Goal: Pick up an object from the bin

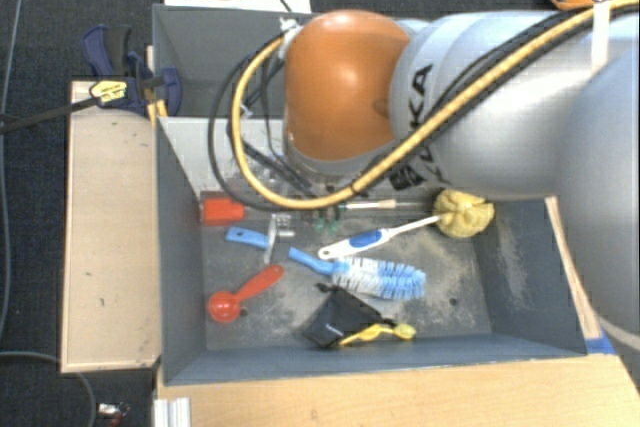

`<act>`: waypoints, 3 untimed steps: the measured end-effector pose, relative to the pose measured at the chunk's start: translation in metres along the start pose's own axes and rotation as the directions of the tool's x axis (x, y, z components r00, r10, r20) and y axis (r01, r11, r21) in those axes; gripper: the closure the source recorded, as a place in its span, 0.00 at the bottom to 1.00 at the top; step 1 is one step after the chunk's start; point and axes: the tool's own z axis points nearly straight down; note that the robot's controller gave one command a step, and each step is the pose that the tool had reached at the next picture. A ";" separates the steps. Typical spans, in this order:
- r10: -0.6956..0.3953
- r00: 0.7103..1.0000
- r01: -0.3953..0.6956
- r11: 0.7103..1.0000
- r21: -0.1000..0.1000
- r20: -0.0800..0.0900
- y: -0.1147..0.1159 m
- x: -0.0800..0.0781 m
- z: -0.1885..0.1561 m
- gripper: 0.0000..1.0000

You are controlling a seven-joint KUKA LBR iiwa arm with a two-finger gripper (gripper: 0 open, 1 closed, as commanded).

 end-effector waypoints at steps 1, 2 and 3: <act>0.001 1.000 -0.001 1.000 0.000 0.000 0.000 0.000 0.000 0.00; -0.178 0.984 0.178 0.984 -0.001 0.005 0.015 -0.024 0.067 0.00; -0.234 0.972 0.234 0.972 0.000 0.004 0.014 -0.025 0.112 0.00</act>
Offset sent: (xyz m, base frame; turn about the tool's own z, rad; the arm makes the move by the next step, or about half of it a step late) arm 0.0344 0.0211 -0.1019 -0.2510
